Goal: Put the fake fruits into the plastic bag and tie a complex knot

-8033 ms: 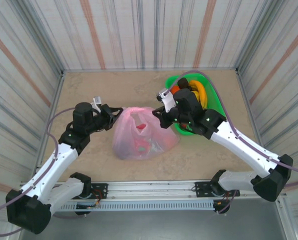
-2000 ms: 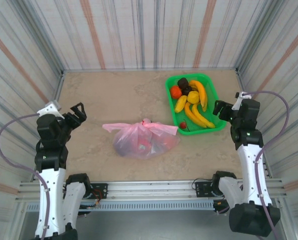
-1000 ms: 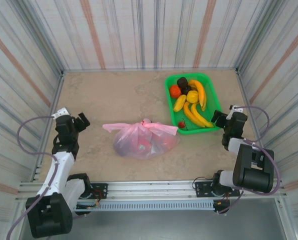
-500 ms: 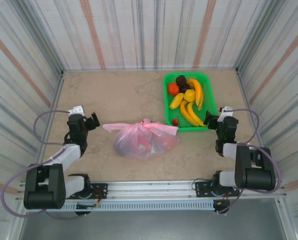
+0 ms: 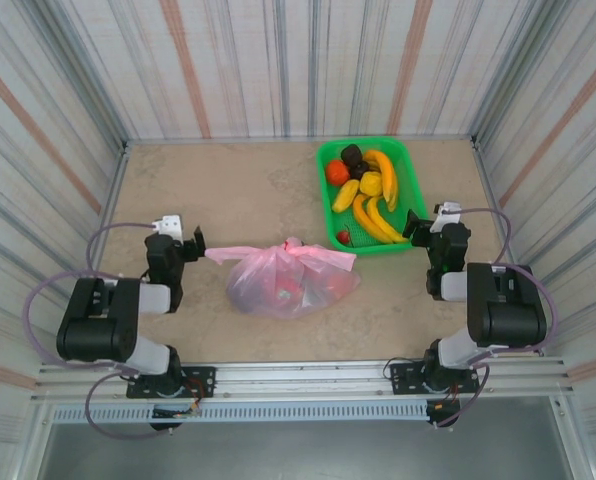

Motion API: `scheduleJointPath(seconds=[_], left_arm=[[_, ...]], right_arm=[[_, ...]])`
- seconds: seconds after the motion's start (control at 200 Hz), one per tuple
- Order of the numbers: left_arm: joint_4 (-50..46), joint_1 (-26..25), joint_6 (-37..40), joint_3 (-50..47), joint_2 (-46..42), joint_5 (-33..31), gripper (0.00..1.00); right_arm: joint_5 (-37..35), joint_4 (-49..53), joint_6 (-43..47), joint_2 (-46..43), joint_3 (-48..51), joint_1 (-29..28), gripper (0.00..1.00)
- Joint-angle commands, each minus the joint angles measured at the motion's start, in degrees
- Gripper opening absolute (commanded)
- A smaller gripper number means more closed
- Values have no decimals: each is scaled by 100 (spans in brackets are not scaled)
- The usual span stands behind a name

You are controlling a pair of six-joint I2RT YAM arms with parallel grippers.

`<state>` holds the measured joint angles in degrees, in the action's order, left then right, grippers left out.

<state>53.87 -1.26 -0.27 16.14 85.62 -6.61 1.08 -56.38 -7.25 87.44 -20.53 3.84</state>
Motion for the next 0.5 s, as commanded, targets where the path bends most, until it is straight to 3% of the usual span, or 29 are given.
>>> scheduleJointPath(seconds=[0.0,0.14,0.491], left_arm=[[187,-5,206,97,-30,248,99],[-771,45,185,665,70,315,99],[-722,-19,242,643,71,243,99]], right_arm=[[-224,733,31,108,-138,-49,99],[-363,834,109,124,-197,-140,99],[-533,801,170,109,-180,-231,99]])
